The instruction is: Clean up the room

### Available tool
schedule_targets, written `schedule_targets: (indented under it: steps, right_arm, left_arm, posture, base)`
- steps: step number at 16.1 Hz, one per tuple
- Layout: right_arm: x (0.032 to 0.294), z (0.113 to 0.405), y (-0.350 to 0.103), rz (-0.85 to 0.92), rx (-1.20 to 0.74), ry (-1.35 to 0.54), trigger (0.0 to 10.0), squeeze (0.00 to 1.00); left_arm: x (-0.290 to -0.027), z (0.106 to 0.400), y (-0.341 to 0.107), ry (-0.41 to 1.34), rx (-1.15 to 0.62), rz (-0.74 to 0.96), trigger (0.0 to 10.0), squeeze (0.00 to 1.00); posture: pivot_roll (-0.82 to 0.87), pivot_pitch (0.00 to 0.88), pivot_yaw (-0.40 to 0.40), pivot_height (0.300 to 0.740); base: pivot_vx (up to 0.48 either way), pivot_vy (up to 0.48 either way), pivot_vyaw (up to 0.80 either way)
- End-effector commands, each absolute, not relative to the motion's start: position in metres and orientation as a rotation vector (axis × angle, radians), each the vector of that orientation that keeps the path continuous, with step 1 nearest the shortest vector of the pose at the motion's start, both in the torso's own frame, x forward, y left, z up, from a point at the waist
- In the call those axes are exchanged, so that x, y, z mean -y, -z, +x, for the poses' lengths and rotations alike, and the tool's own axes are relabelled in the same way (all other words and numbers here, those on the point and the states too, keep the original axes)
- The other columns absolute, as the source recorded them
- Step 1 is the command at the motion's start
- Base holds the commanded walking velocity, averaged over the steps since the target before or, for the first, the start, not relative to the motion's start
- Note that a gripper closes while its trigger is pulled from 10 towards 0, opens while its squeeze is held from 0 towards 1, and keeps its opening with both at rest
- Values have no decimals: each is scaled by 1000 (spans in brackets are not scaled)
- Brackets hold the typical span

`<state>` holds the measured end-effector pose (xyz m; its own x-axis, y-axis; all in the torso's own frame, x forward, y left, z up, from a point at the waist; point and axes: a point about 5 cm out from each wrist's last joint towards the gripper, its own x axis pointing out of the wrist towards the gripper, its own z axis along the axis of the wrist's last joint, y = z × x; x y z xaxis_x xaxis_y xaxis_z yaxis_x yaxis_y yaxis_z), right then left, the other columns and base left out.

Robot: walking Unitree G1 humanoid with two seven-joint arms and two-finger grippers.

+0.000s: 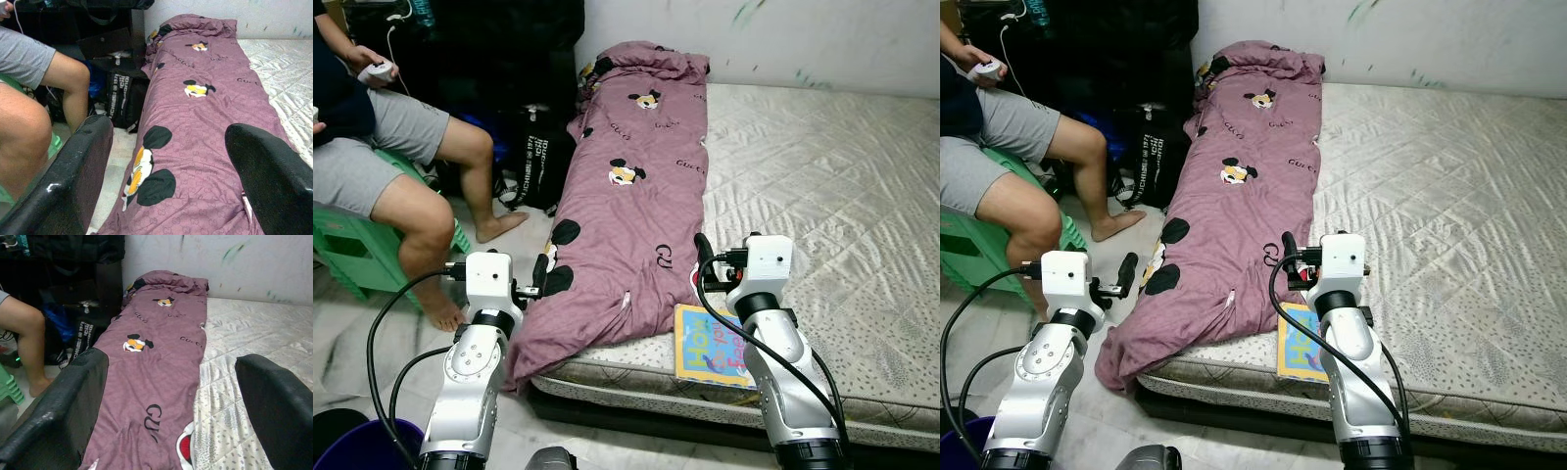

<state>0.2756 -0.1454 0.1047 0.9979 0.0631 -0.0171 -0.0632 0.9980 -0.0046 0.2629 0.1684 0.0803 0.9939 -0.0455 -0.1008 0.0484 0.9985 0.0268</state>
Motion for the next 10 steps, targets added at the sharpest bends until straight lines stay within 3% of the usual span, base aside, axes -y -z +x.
schedule_targets:
  steps: [1, 10]
  right_arm:
    - [145, 279, -105, -4, -12, -61, 10000, 0]
    - [144, 280, -105, -1, -11, -62, 10000, 0]
  left_arm:
    - [-169, 264, -80, 37, -98, 35, 10000, 0]
    - [-169, 265, -80, 39, -101, 26, 10000, 0]
  posture:
    - [24, 0, -16, 740]
    - [24, 0, -14, 740]
  base:
    - [0, -244, 0]
    - [0, -317, 0]
